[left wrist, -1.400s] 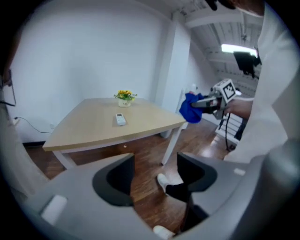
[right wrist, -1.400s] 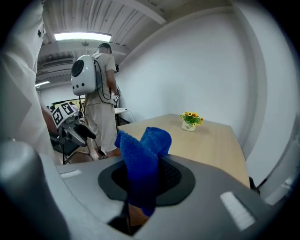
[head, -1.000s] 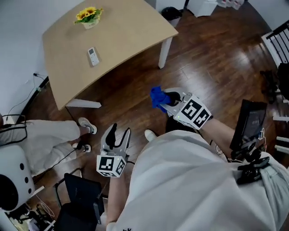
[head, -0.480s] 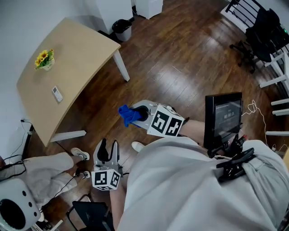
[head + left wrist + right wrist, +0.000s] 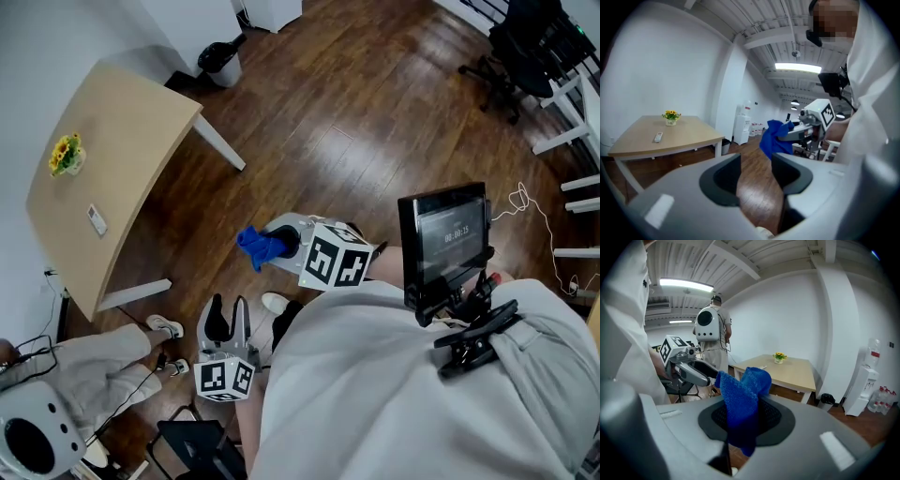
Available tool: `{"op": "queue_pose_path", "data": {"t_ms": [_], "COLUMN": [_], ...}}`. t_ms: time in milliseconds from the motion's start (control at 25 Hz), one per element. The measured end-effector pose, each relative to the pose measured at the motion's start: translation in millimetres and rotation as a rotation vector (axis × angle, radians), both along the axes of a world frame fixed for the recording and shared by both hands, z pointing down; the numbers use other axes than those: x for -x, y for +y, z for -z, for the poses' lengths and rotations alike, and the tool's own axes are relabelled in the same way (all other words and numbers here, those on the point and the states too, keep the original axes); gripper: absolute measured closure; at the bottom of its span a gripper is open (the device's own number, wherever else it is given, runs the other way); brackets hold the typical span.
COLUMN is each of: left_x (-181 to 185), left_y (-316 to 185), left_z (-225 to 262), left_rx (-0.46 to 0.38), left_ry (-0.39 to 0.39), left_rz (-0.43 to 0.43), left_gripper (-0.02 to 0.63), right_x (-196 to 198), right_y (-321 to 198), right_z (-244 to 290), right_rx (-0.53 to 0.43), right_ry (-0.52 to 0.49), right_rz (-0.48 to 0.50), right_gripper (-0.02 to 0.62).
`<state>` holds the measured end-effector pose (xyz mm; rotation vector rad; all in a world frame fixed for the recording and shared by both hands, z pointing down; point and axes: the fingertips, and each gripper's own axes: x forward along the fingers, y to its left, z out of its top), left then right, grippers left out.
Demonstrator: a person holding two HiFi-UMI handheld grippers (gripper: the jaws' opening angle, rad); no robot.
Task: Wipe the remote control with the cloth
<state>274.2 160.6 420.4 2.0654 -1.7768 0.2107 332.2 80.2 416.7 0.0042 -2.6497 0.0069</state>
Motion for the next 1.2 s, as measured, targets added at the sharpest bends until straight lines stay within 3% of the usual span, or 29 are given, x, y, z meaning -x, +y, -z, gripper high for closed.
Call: {"op": "queue_pose_path", "data": {"t_ms": [520, 720, 920, 1200], "left_x": [-48, -46, -42, -39], "left_y": [17, 22, 17, 22], "left_z": [0, -11, 3, 1], "left_rx": [0.020, 0.027, -0.020, -0.020], "left_ry": [-0.025, -0.026, 0.030, 0.017], "left_rz": [0.008, 0.004, 0.039, 0.048], "left_gripper": [0.382, 0.382, 0.382, 0.382], "right_x": [-42, -42, -44, -45], "right_y": [15, 19, 18, 20], "right_z": [11, 6, 6, 5], "right_rx": [-0.045, -0.052, -0.053, -0.056], "right_ry": [-0.021, -0.014, -0.020, -0.025], "right_rz": [0.043, 0.052, 0.047, 0.052], "right_gripper": [0.517, 0.517, 0.517, 0.517]}}
